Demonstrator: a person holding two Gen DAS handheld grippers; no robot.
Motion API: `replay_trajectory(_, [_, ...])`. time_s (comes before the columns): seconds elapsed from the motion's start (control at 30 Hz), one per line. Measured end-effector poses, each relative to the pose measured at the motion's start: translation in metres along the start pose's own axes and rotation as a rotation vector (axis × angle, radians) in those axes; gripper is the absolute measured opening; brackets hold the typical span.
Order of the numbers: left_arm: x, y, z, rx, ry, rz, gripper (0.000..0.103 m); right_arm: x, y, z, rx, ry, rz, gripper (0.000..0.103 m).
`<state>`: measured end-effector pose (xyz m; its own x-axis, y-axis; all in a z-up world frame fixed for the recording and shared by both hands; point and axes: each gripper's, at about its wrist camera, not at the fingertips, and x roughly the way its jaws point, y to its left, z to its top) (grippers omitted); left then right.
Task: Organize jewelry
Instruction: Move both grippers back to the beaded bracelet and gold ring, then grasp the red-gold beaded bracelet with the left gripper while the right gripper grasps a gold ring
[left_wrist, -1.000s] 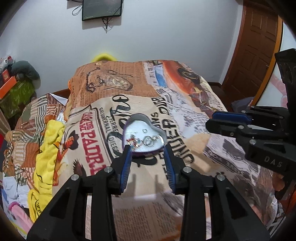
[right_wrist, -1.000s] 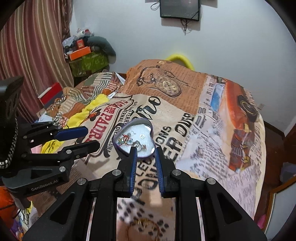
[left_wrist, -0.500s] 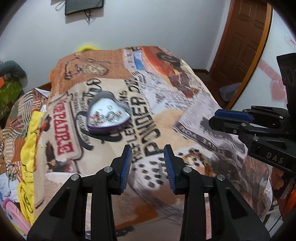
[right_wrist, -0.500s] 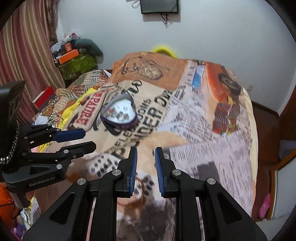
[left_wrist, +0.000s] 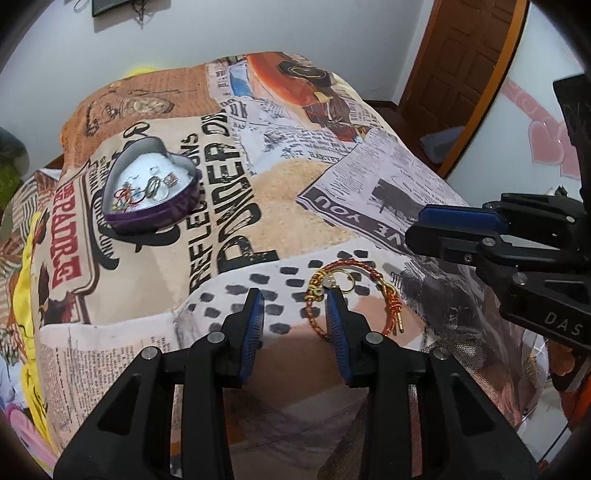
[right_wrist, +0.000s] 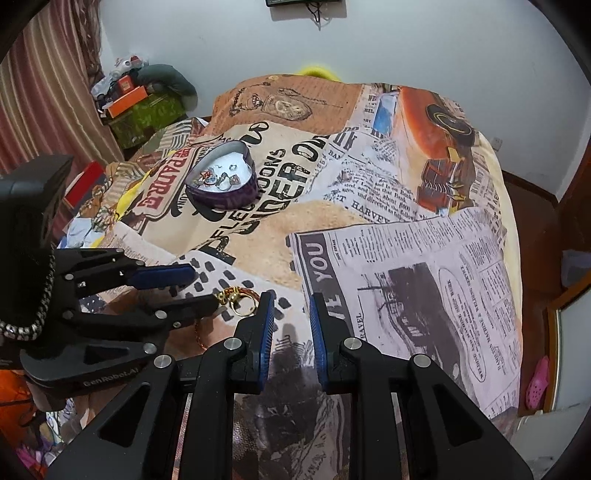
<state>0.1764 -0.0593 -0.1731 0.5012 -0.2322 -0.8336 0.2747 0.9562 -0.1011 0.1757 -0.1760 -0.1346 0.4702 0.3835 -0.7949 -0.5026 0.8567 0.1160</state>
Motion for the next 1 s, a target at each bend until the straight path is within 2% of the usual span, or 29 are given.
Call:
replay_trajectory(0.1, [0.005,-0.005,0.000,0.020,-0.005,0.004,0.035,0.001,-0.003,-0.002,0.012,0.004,0.004,0.018])
replay_trajectory(0.17, [0.008,-0.007,-0.001,0.026,-0.014,0.004,0.030,0.002,-0.005,-0.002,0.017,0.007,0.004,0.018])
replay_trajectory(0.27, [0.010,-0.011,-0.002,0.044,-0.020,0.000,0.012,0.002,-0.007,-0.003,0.025,0.008,0.005,0.018])
replay_trajectory(0.43, [0.010,-0.012,-0.003,0.051,-0.034,0.008,0.001,0.002,-0.008,-0.002,0.034,0.006,0.006,0.018])
replay_trajectory(0.63, [-0.002,-0.004,-0.007,0.005,-0.069,-0.010,0.001,0.001,-0.009,-0.002,0.033,0.007,0.006,0.018])
replay_trajectory(0.87, [-0.032,0.019,-0.005,-0.059,-0.146,0.016,0.001,0.007,-0.002,0.000,0.019,0.021,0.053,0.018])
replay_trajectory(1.0, [-0.040,0.035,-0.006,-0.083,-0.165,0.056,0.001,0.017,0.010,0.001,-0.018,0.040,0.049,0.031])
